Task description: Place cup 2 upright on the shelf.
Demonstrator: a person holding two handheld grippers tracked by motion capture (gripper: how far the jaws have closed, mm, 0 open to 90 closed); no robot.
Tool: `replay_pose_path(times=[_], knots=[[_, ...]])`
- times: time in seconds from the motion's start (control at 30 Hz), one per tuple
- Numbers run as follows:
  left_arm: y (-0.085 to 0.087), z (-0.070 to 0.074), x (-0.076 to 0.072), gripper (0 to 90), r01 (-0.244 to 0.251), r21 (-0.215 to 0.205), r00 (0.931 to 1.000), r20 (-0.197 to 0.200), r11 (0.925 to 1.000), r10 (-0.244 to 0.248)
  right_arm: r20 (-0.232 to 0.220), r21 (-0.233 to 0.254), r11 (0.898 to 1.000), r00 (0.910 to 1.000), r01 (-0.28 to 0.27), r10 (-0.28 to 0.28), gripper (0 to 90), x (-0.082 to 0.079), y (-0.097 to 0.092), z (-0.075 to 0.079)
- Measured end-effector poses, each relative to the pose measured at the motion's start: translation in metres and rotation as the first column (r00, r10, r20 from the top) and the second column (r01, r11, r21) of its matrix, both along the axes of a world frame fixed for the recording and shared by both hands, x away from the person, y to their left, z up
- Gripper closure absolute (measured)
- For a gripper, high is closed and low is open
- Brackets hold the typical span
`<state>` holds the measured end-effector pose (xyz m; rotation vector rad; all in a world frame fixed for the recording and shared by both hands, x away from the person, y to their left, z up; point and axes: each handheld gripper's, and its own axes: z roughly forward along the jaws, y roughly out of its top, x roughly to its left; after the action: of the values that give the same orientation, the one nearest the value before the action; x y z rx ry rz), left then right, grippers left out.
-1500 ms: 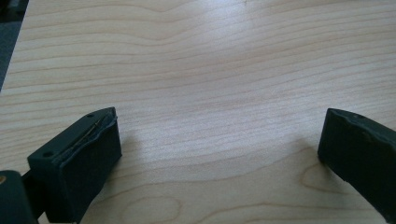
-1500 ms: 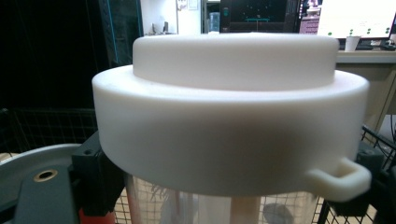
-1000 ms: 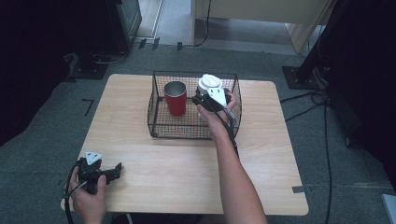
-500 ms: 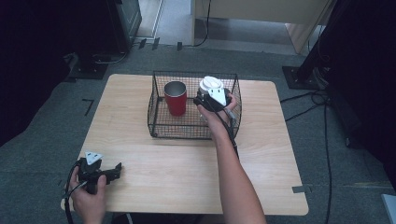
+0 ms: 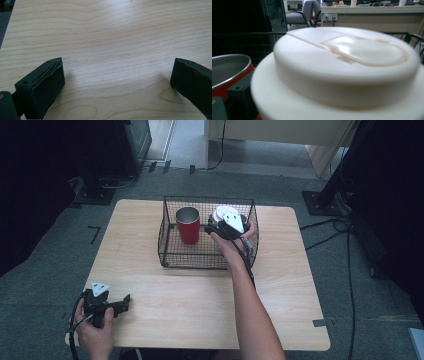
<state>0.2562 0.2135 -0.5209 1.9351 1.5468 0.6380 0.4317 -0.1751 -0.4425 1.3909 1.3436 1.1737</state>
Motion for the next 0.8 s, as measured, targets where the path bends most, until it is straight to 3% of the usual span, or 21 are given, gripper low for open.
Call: replay_pose_path(times=[0.27, 0.37, 0.53, 0.8], knots=[[0.000, 0.000, 0.000, 0.0, 0.000, 0.000, 1.0000, 0.000, 1.0000, 0.000, 0.034, 0.017, 1.000, 0.9994, 0.004, -0.005, 0.0, -0.003, -0.005, 0.008], [0.000, 0.000, 0.000, 0.0, 0.000, 0.000, 1.0000, 0.000, 1.0000, 0.000, 0.044, -0.017, 1.000, 0.9990, 0.011, -0.010, 0.0, -0.004, -0.006, 0.011], [0.000, 0.000, 0.000, 0.0, 0.000, 0.000, 1.0000, -0.001, 1.0000, 0.000, 0.071, -0.013, 1.000, 0.9975, 0.002, -0.001, 0.0, -0.008, -0.006, 0.017], [0.000, 0.000, 0.000, 0.0, 0.000, 0.001, 1.0000, 0.000, 1.0000, 0.000, 0.112, -0.011, 1.000, 0.9934, -0.020, 0.021, 0.0, -0.014, -0.005, 0.035]])
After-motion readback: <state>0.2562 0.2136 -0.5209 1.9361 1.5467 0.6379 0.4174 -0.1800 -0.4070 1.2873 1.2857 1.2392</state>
